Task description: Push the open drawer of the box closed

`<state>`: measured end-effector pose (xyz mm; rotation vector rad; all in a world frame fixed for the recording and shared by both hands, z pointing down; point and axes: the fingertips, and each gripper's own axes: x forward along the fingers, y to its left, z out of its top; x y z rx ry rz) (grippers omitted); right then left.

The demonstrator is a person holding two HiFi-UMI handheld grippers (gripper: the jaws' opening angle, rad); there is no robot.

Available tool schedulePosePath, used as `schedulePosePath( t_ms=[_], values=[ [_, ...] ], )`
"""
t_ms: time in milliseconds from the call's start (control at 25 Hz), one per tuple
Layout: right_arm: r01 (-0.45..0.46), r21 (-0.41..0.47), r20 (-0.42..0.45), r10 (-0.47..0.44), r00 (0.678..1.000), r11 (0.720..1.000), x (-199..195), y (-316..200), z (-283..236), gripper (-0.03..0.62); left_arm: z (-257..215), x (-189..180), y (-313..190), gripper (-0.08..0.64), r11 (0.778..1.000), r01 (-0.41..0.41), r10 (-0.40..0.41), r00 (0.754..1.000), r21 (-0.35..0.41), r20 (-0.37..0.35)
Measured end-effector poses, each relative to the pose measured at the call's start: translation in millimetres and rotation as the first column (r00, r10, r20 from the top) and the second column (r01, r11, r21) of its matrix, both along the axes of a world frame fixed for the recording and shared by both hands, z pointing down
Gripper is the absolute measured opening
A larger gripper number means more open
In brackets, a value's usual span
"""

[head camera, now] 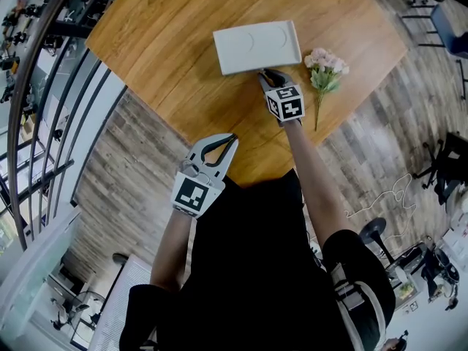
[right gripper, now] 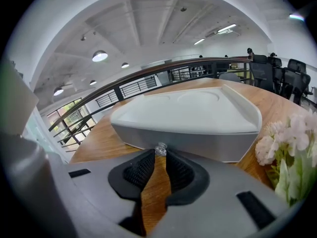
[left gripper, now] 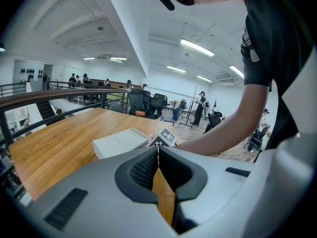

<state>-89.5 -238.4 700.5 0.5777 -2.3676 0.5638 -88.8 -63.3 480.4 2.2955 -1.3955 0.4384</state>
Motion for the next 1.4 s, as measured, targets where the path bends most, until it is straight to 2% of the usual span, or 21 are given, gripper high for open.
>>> schedulePosePath(
  t_ms=[360, 520, 720, 1200, 1400],
  values=[
    [-0.039, 0.025, 0.012, 0.039, 0.999, 0.999, 27.4, 18.3, -20.0, 0.087, -4.1, 4.2, 10.0, 0.026, 0.999, -0.015, 0.015, 1.0, 0.034, -0.013],
    [-0.033, 0.09, 0.034, 0.03, 0.999, 0.995, 43.5, 34.1, -45.3, 0.024, -5.8, 12.2, 21.7, 0.026, 0.999, -0.028, 0.029, 0.999, 0.041, -0.022],
    [-0.007, 0.152, 0.048, -0.001, 0.999, 0.988, 60.8, 54.5, -77.4, 0.016, -13.9, 15.5, 29.1, 0.026, 0.997, -0.047, 0.049, 0.998, 0.06, -0.03],
    [-0.055, 0.34, 0.129, 0.011, 0.992, 0.939, 126.7, 122.5, -165.4, 0.015, -30.5, 25.3, 64.0, 0.026, 0.99, -0.088, 0.091, 0.995, 0.112, -0.028],
    [-0.063, 0.372, 0.143, 0.01, 0.99, 0.926, 144.1, 149.2, -189.9, 0.015, -30.4, 27.4, 75.1, 0.026, 0.988, -0.102, 0.105, 0.994, 0.113, -0.022]
  ],
)
